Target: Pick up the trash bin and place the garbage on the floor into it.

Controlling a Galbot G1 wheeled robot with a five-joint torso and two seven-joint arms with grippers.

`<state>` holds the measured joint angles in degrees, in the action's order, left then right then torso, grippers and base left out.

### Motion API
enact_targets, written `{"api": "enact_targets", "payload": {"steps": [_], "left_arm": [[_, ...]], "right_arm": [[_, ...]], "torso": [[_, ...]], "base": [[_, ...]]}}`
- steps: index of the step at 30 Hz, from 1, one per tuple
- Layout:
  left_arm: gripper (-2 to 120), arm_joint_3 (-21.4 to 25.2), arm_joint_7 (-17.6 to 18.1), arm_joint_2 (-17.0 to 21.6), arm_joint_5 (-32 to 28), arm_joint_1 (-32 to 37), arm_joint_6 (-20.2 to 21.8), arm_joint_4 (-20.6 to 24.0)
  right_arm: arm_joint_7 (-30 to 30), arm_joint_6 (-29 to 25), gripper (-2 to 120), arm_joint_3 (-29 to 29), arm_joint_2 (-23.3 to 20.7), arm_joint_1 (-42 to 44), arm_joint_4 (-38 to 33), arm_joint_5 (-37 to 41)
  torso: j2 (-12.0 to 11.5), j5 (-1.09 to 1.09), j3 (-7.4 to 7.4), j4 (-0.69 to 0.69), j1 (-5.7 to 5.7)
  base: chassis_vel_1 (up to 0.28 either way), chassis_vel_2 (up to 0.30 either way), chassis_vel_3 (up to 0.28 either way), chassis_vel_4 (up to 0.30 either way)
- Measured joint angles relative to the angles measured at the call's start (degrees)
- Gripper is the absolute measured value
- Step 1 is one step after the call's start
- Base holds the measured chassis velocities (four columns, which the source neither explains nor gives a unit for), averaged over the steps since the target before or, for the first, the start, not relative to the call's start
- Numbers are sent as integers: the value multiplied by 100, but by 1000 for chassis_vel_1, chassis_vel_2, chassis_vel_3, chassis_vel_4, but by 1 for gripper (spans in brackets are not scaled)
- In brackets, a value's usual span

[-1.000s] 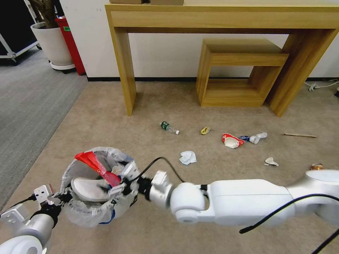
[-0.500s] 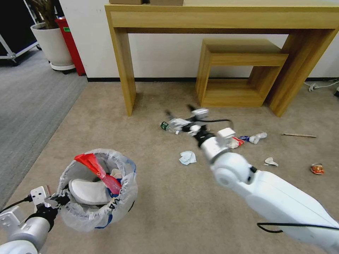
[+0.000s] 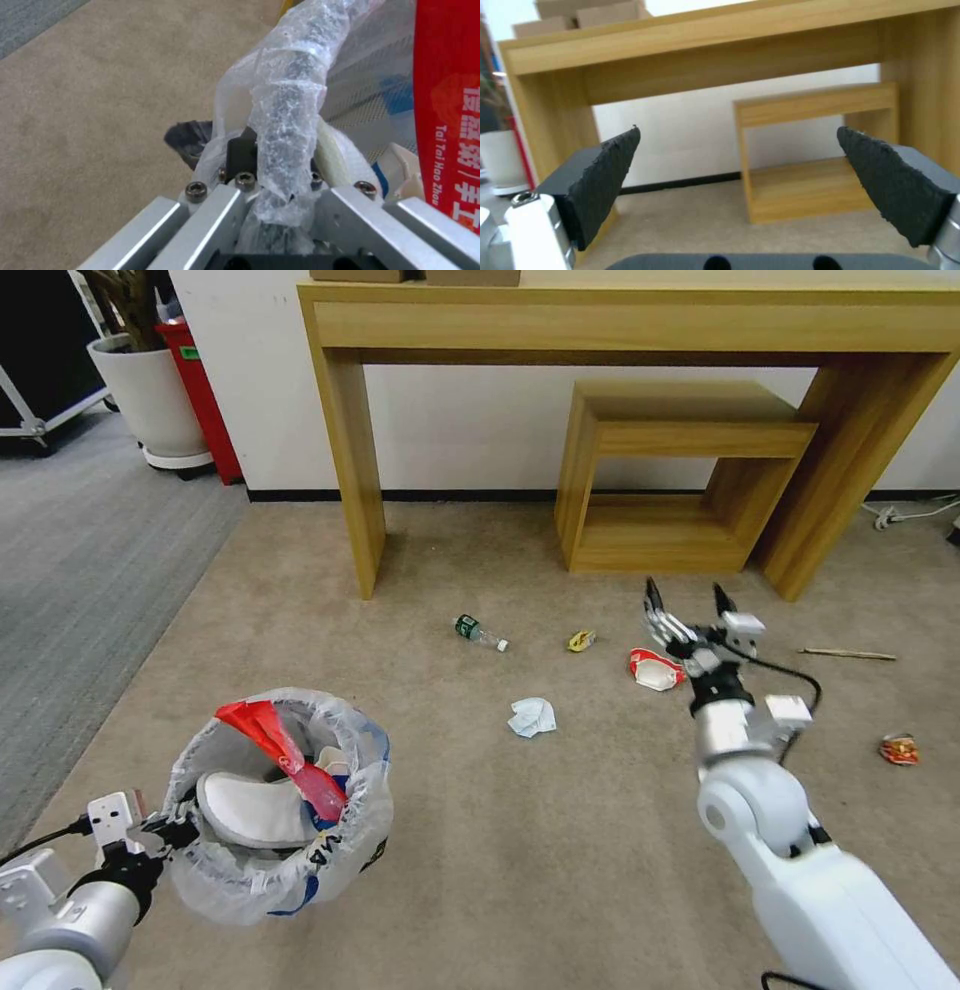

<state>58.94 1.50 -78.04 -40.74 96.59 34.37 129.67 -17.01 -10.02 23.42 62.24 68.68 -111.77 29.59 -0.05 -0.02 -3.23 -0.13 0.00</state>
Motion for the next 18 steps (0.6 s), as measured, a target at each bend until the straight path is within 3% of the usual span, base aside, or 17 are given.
{"api": "enact_targets", "payload": {"steps": [9, 18], "left_arm": [[1, -53, -69, 35, -2, -47, -27, 55], [1, -121, -90, 87, -27, -62, -40, 73]], "right_arm": [[66, -168, 100, 502, 660, 724, -249, -466], [292, -329, 100, 641, 1011, 1109, -173, -1201]], "torso": [[0, 1, 0, 1, 0], [0, 1, 0, 1, 0]], "base": [[0, 0, 0, 0], [0, 0, 0, 0]]}}
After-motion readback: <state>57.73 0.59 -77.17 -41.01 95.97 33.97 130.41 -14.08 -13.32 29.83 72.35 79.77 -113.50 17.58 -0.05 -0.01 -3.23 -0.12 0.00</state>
